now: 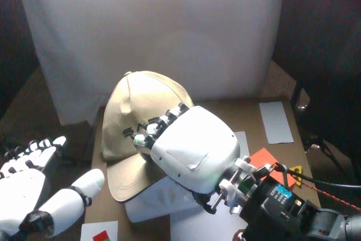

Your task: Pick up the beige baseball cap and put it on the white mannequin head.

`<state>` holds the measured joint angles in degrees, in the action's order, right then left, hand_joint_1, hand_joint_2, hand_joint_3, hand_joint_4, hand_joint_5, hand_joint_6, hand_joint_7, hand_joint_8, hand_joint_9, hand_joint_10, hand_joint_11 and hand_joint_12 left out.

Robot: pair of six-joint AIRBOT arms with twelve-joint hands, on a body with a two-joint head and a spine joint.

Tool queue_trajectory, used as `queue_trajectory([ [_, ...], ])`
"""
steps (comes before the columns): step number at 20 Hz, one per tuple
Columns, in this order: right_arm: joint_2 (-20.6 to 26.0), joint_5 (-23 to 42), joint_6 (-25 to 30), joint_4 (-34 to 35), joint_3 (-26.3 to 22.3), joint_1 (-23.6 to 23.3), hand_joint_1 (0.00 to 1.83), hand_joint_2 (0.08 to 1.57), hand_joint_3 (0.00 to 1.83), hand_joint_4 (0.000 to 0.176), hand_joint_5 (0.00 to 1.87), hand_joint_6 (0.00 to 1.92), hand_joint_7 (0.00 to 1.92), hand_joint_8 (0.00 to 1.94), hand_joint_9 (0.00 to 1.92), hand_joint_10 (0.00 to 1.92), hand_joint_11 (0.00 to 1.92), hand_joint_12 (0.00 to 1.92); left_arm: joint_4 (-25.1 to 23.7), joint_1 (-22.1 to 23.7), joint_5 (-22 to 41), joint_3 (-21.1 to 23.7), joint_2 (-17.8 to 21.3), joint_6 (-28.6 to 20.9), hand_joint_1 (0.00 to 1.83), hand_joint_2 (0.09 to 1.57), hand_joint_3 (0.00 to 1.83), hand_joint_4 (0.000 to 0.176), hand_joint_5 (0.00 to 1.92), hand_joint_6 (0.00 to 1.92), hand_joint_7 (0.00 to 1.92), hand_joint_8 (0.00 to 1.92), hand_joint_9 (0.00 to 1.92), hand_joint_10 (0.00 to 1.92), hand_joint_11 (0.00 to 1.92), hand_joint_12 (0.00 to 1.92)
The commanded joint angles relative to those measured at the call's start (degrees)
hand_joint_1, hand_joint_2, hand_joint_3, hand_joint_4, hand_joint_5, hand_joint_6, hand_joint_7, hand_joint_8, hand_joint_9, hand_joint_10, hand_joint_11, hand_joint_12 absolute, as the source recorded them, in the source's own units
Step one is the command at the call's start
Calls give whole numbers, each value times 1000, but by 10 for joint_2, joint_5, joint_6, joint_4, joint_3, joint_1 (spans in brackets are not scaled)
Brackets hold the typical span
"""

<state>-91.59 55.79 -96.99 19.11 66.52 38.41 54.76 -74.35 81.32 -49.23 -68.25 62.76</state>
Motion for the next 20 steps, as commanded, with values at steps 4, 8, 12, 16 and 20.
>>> queue_trajectory([
  [4,1,40,-4,4,6,3,1383,1103,0,0,911,903,1020,871,993,1242,974,1322,-32,14,39,-7,0,7,0,1179,0,4,111,1,96,3,57,0,0,279],
  [8,1,41,-3,11,6,3,1384,1103,0,0,911,903,1021,870,993,1242,973,1323,-33,16,38,-5,-2,10,0,1178,0,5,103,0,91,1,56,0,0,272],
  [12,2,42,-5,11,3,6,1384,1102,0,0,912,904,1020,868,993,1242,973,1322,-29,15,38,-3,-3,10,0,1178,0,6,97,0,91,1,54,0,0,269],
  [16,2,46,-9,11,-2,8,1383,1104,0,0,908,901,1019,874,992,1245,966,1316,-28,15,39,-5,-3,10,0,1177,0,6,109,5,87,0,53,0,0,268],
  [20,3,47,-11,11,-3,9,1372,1131,2,0,830,1034,994,934,906,1311,878,1304,-27,16,39,-8,-3,10,0,1184,3,5,119,7,87,0,50,0,0,270],
])
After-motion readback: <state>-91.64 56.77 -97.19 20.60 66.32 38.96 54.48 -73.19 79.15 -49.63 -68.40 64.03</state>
